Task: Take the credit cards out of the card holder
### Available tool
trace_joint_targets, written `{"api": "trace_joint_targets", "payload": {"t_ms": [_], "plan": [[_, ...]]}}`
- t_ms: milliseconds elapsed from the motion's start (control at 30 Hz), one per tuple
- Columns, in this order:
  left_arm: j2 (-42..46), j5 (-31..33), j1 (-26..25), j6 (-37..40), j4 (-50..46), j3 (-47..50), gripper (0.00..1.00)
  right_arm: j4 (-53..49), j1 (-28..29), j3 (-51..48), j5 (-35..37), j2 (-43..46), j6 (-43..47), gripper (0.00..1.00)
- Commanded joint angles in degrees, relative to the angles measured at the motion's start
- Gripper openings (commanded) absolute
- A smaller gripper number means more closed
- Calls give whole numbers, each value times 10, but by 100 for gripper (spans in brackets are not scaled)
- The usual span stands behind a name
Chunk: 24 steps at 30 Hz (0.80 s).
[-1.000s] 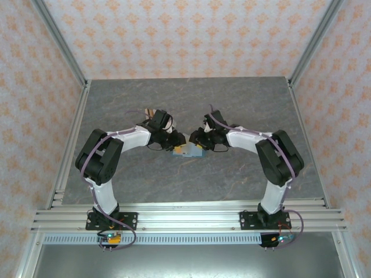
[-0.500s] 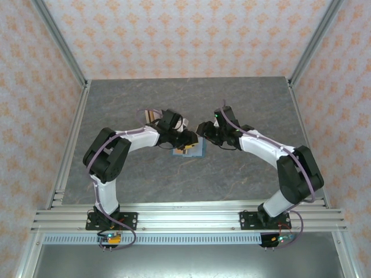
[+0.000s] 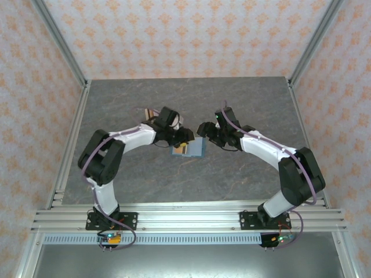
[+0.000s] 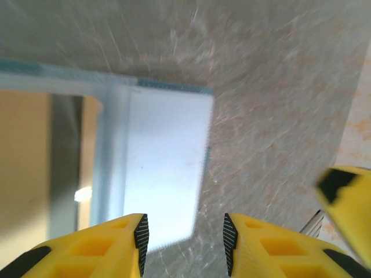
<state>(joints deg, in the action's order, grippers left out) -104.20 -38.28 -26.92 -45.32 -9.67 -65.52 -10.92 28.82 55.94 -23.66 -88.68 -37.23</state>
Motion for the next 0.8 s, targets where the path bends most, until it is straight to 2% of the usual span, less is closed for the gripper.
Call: {"api": "trace_joint_targets", "payload": {"t_ms": [0, 167, 300, 433, 667, 767], "plan": [[64, 56, 39, 30, -53, 27, 42, -11, 3, 26, -22, -27, 5, 67], [103, 107, 76, 45, -89, 64, 42, -28, 35, 73, -28, -82, 5, 66], [100, 107, 78, 45, -83, 72, 39, -17, 52, 99, -39, -128, -12, 58], [77, 94, 74, 40, -64, 70, 33, 15, 54, 102, -55, -154, -33, 45], [27, 93, 54, 51, -72, 26, 29, 35, 54, 101, -62, -179, -46, 28], [17, 121, 44, 42, -62, 23, 26, 43, 54, 102, -64, -188, -53, 26]]}}
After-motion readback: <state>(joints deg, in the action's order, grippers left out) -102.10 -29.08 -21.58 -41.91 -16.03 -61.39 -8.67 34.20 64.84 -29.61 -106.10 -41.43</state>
